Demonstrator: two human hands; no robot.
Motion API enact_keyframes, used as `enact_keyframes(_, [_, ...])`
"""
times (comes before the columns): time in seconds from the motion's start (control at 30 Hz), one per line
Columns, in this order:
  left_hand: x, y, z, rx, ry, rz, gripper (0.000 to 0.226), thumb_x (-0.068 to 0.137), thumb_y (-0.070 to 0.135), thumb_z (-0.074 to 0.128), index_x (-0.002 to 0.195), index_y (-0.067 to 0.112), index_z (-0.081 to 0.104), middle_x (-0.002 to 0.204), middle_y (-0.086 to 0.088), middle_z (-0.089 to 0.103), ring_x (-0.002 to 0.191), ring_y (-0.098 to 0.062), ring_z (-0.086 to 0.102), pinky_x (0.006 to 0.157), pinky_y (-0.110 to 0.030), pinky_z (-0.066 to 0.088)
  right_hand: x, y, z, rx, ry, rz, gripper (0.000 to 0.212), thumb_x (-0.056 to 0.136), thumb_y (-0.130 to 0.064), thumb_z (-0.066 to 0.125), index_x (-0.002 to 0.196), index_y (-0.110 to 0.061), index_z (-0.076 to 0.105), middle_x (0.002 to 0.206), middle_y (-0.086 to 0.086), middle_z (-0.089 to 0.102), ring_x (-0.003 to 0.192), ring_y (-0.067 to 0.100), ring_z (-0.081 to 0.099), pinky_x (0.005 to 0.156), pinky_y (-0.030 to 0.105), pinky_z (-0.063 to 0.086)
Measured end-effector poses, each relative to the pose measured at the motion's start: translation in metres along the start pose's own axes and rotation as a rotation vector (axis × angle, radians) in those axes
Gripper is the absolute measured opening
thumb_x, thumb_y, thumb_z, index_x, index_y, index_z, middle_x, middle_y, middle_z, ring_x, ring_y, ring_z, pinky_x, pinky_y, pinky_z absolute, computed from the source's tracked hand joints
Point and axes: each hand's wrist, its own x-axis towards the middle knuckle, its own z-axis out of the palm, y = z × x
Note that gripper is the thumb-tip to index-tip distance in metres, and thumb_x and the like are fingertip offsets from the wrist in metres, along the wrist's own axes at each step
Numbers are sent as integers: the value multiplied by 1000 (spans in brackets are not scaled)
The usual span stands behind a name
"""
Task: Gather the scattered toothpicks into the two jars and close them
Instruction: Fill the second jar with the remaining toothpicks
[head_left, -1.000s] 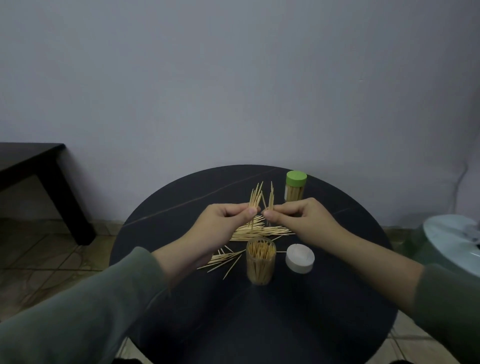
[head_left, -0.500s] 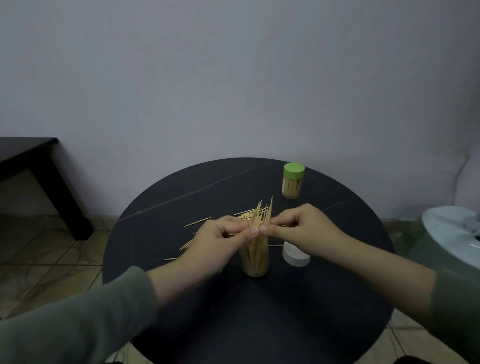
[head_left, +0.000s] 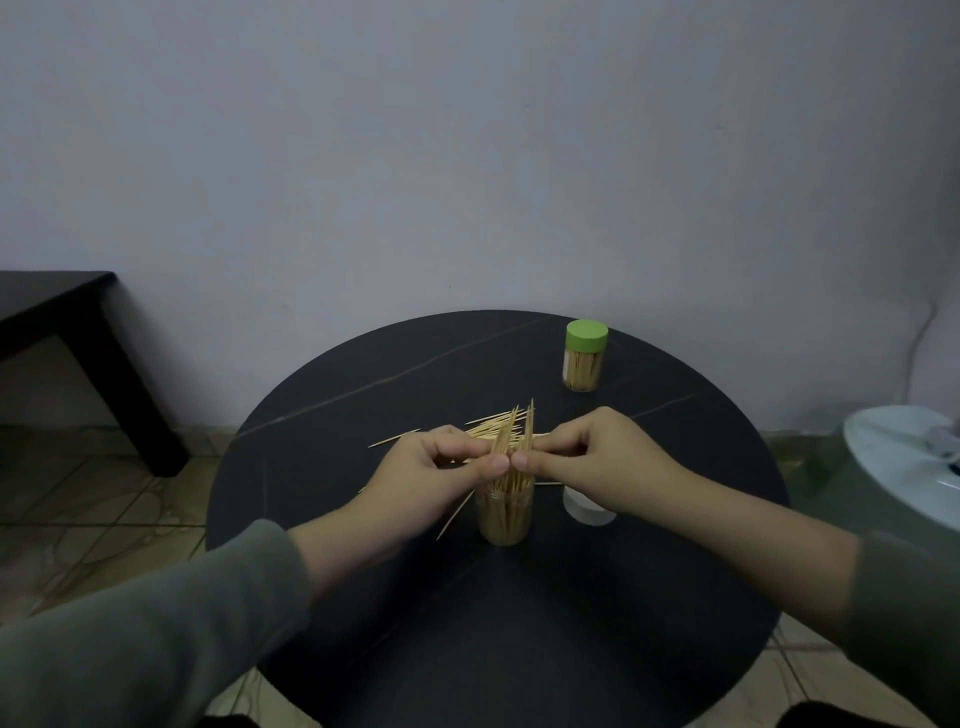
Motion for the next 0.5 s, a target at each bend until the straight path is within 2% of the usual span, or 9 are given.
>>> enact_keyframes(0.07, [1, 0, -3, 10, -18, 16, 23, 70, 29, 74, 88, 16, 79, 85, 2, 66, 85, -10, 64, 79, -20, 49, 1, 1, 2, -13, 4, -4, 17, 80, -47, 70, 94, -38, 75, 80, -25, 70, 90, -4, 62, 90, 31, 51])
enact_keyframes(0.17, [1, -1, -5, 32, -42, 38, 19, 69, 31, 74, 86, 21, 79, 78, 10, 65, 80, -5, 61, 75, -19, 47, 4, 3, 5, -85, 7, -8, 22, 76, -56, 66, 91, -42, 75, 74, -30, 63, 95, 0, 58, 101, 48, 43])
enact_keyframes(0.23, [1, -3, -8, 56, -42, 50, 24, 69, 34, 75, 91, 24, 78, 72, 11, 59, 75, -5, 56, 75, -22, 47, 4, 2, 6, -119, 3, -15, 28, 74, -61, 64, 92, -42, 74, 75, -29, 60, 98, 3, 56, 102, 52, 40])
enact_keyframes(0.3, [2, -5, -12, 92, -32, 65, 26, 70, 38, 76, 95, 31, 77, 75, 4, 56, 73, -12, 54, 76, -28, 49, 4, 0, 6, -123, 2, -23, 33, 69, -65, 61, 90, -43, 74, 78, -28, 62, 100, 4, 56, 102, 52, 40])
enact_keyframes(0.37, [4, -8, -16, 172, -23, 128, 27, 75, 46, 77, 100, 37, 74, 89, 0, 64, 83, -19, 62, 81, -37, 53, 4, -1, 5, -132, 3, -35, 34, 69, -65, 61, 91, -43, 74, 79, -27, 63, 97, 4, 57, 102, 51, 40])
enact_keyframes(0.43, [5, -9, -19, 314, -9, 242, 35, 77, 54, 69, 109, 38, 70, 103, 9, 65, 97, -13, 62, 82, -33, 51, 4, -1, 2, -153, -1, -41, 36, 73, -63, 63, 101, -42, 72, 78, -29, 61, 95, 0, 56, 103, 49, 40])
enact_keyframes(0.5, [4, -7, -20, 512, -7, 380, 41, 83, 54, 60, 119, 36, 64, 113, 19, 62, 109, -7, 56, 87, -27, 47, 5, 0, -1, -161, -3, -44, 40, 75, -58, 65, 111, -40, 69, 78, -29, 58, 88, -4, 53, 96, 38, 43])
